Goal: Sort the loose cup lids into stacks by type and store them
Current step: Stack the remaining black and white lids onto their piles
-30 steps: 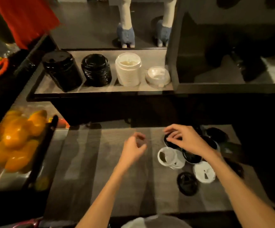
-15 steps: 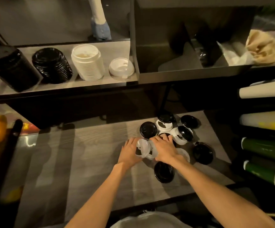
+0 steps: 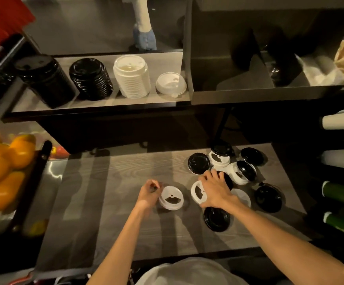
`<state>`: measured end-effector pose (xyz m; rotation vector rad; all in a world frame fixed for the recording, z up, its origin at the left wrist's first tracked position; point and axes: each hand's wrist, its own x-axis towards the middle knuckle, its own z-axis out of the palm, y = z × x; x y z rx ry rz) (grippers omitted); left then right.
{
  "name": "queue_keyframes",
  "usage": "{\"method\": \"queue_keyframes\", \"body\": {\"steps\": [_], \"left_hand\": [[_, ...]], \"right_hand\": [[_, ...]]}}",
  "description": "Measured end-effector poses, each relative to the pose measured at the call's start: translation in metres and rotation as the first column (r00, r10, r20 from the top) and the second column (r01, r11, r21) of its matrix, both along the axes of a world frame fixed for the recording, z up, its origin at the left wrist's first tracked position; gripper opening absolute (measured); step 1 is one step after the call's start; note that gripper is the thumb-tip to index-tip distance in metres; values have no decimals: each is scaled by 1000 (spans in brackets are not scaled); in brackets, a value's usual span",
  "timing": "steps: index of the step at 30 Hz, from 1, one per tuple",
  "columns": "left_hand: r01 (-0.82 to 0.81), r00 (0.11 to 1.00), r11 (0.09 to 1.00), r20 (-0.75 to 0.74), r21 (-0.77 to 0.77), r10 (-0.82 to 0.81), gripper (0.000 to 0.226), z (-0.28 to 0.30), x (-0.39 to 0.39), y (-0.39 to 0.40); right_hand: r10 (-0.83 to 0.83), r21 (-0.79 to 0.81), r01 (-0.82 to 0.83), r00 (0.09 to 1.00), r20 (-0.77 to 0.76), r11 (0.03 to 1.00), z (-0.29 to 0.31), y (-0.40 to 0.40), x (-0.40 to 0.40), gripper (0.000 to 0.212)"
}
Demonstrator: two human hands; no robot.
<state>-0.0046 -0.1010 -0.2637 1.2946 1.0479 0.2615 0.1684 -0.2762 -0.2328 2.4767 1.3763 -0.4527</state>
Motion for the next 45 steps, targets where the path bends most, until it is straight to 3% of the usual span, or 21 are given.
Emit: {"method": "queue_keyframes", "body": {"steps": [4, 6, 11, 15, 20, 23, 28, 34, 38, 45], "left_hand": [[-87, 983, 967, 138, -238, 123, 33, 7, -8, 1], [-73, 980, 956, 158, -284, 122, 32, 8, -8, -1], [-63, 997, 955, 26, -291, 74, 14, 11, -5, -12], [22, 996, 944, -74, -329, -49, 56, 17, -1, -23], [44, 998, 879, -18, -476, -60, 61, 23, 11, -33], [51, 998, 847, 0, -530, -60, 63, 29, 15, -34], [51, 998, 843, 61, -536, -22, 58, 33, 15, -28], [-5, 997, 863, 60, -505, 41, 64, 38, 9, -24], [-97, 976, 773, 92, -627, 197, 77, 34, 7, -21], [-139, 948, 762, 139, -632, 288, 55, 47, 0, -15]], "right_hand": [[9, 67, -10, 1000, 10, 998, 3, 1, 1, 97], [-6, 127, 8, 1000, -18, 992, 8, 4, 2, 98], [-12, 259, 16, 1000, -17, 966, 21, 6, -2, 96], [22, 266, -6, 998, -58, 964, 21, 5, -7, 95], [80, 384, 2, 977, -198, 923, 13, 5, -18, 96], [68, 389, 105, 912, -405, 915, 11, 8, -27, 99], [61, 413, 326, 718, -693, 850, 17, 14, -36, 93], [62, 379, 374, 639, -767, 846, 23, 20, -41, 95], [106, 366, 359, 574, -812, 859, 28, 23, -52, 88], [145, 360, 386, 485, -862, 849, 48, 24, -55, 81]]}}
